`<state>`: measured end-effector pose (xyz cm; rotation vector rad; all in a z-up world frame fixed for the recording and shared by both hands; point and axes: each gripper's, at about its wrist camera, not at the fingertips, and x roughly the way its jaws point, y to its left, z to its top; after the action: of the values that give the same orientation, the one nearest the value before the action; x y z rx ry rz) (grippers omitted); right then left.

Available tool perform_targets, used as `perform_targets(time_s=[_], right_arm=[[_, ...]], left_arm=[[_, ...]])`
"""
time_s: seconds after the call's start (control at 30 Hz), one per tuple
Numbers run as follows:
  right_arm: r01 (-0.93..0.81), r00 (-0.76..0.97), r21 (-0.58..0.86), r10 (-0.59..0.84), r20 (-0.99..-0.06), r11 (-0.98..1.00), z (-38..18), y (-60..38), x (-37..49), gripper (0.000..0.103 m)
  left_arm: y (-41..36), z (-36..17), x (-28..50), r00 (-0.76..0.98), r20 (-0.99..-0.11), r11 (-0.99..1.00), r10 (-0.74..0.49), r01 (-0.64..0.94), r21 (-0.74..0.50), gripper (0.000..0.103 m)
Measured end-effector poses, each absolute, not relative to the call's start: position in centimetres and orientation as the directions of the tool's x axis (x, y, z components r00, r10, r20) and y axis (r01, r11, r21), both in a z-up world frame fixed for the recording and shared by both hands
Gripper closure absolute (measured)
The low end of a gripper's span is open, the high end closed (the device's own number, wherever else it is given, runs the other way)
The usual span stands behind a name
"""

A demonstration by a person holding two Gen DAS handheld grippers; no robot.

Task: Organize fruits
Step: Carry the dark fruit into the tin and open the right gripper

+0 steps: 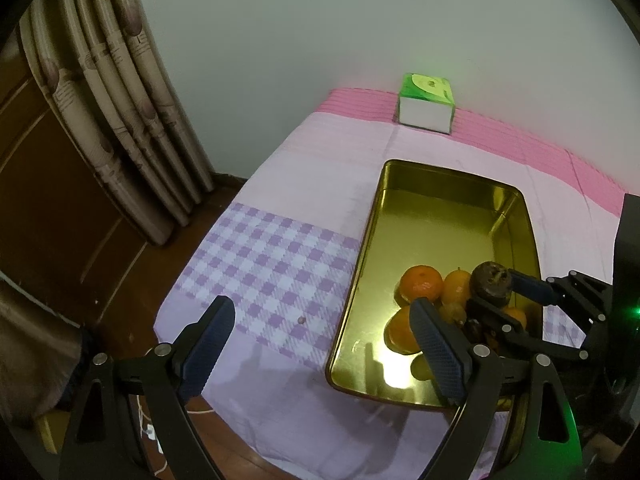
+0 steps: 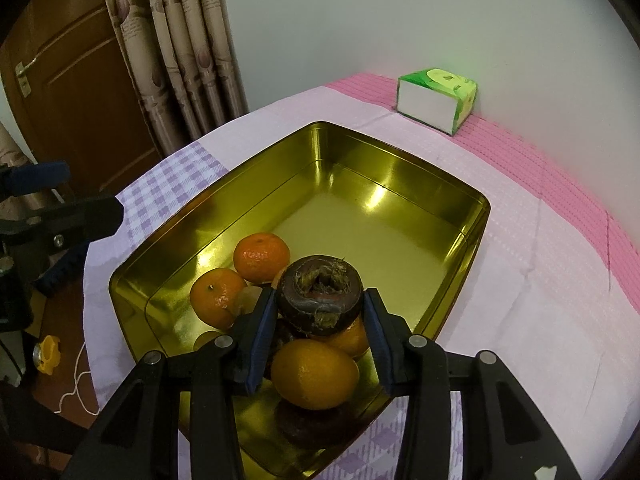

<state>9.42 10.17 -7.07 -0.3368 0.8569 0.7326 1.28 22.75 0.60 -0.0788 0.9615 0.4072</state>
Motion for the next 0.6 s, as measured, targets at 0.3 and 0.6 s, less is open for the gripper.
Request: perform_targets(time_s=[0.3,0.6], right_arm=[[-0.702,0.437,0.019,0.452,-0.778,0.712,-6.7,10.2,9.2,0.059],[-0.701,0.455,0.012,0.459,-0.763,0.713,-5.8,9.8,8.3,0.051]], left_arm=[[22.4,0.5,1.4,0.501,-0.814,0.928,0.293,-0.353,0.117,0.014],[22.2,0.4,1.5,0.500,-0.817,0.930,0.288,-0.349,0.115,0.014]])
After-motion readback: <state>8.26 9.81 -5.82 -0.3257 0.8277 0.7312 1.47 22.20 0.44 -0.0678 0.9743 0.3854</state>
